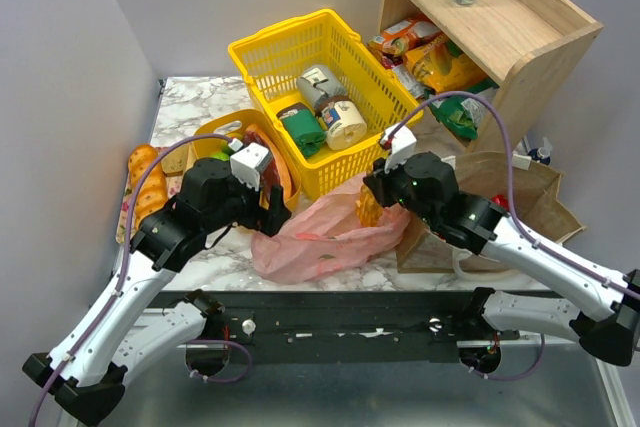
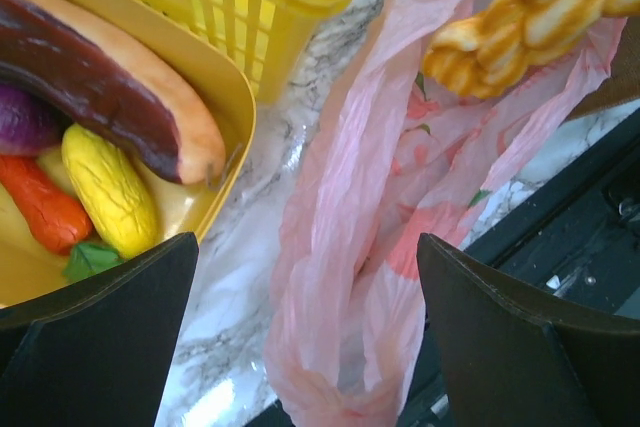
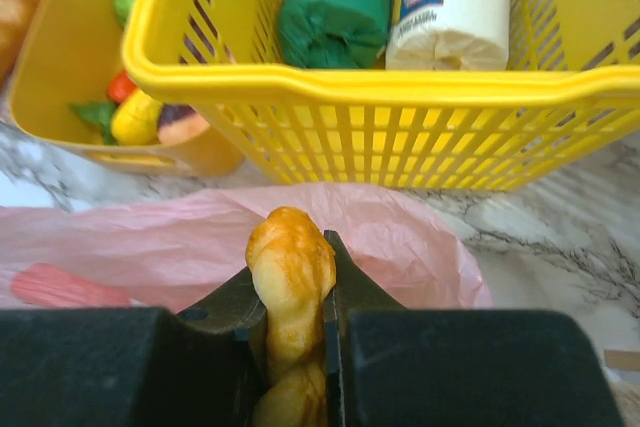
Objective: Place the mixed food into the grocery bags and tie them
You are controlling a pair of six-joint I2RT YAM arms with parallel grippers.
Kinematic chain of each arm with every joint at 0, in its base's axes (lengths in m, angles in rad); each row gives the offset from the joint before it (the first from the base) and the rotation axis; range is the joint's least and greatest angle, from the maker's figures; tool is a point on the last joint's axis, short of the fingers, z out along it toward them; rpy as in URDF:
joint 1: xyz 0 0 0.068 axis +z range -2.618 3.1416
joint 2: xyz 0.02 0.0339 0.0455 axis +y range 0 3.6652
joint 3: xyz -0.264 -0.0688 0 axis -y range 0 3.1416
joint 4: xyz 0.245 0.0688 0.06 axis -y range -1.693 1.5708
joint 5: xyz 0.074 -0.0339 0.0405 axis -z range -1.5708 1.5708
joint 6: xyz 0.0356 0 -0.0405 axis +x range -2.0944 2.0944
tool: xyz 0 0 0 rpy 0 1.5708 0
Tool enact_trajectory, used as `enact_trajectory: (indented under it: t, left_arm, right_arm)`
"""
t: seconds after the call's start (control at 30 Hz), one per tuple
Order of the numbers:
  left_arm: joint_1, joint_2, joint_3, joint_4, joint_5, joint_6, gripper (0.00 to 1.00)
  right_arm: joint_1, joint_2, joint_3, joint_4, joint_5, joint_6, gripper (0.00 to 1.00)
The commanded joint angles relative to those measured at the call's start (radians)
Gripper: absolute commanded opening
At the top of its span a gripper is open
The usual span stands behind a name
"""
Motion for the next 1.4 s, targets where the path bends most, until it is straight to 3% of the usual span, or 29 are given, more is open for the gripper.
enact_trajectory:
  t: [0.0,0.27,0.37,0.4,0.47,0.5,0.6,0.63,0.67,0.7,0.77,0.87,1.1,1.37]
  left_arm:
    - [0.003,0.001,0.03,-0.154,0.017,-0.054,0.99]
    - [0.003,-0.034,0.006,-0.241,0.069,-0.074,0.97]
    - [0.003,-0.039,-0.022,-0.223,0.089,-0.078,0.65]
    - [0.003,-0.042,-0.034,-0.215,0.092,-0.079,0.49]
    - [0.005,-0.04,-0.037,-0.202,0.101,-0.084,0.36]
    - [0.003,-0.039,-0.031,-0.198,0.109,-0.079,0.23]
    - [0.003,-0.043,-0.025,-0.176,0.123,-0.081,0.04]
    - [0.003,-0.042,-0.023,-0.169,0.135,-0.081,0.01]
    - [0.003,-0.04,-0.022,-0.156,0.141,-0.081,0.0]
    - [0.003,-0.04,-0.02,-0.149,0.146,-0.079,0.0]
    - [0.005,-0.037,-0.02,-0.134,0.146,-0.078,0.0]
    - [0.003,-0.029,-0.014,-0.125,0.143,-0.068,0.0]
    - [0.003,-0.036,-0.006,-0.111,0.147,-0.061,0.0]
    - [0.003,-0.043,-0.006,-0.102,0.155,-0.05,0.0]
  right_arm:
    - [0.014,0.079,0.051,-0.031,0.03,-0.052,0.01]
    - [0.066,0.239,0.111,-0.068,0.18,-0.073,0.01]
    - [0.086,0.285,0.134,-0.089,0.194,-0.064,0.03]
    - [0.096,0.294,0.137,-0.093,0.196,-0.063,0.04]
    - [0.109,0.314,0.14,-0.102,0.182,-0.05,0.09]
    - [0.119,0.317,0.14,-0.103,0.173,-0.046,0.1]
    - [0.135,0.336,0.14,-0.102,0.118,-0.018,0.2]
    - [0.136,0.339,0.142,-0.103,0.102,-0.003,0.28]
    - [0.138,0.342,0.142,-0.102,0.063,0.006,0.48]
    - [0.138,0.342,0.142,-0.102,0.041,0.017,0.6]
    - [0.138,0.336,0.137,-0.099,-0.013,0.046,0.76]
    - [0.138,0.307,0.126,-0.097,-0.022,0.071,0.84]
    - [0.138,0.245,0.066,-0.07,-0.034,0.088,0.83]
    - [0.118,0.32,0.086,-0.024,0.028,0.103,0.83]
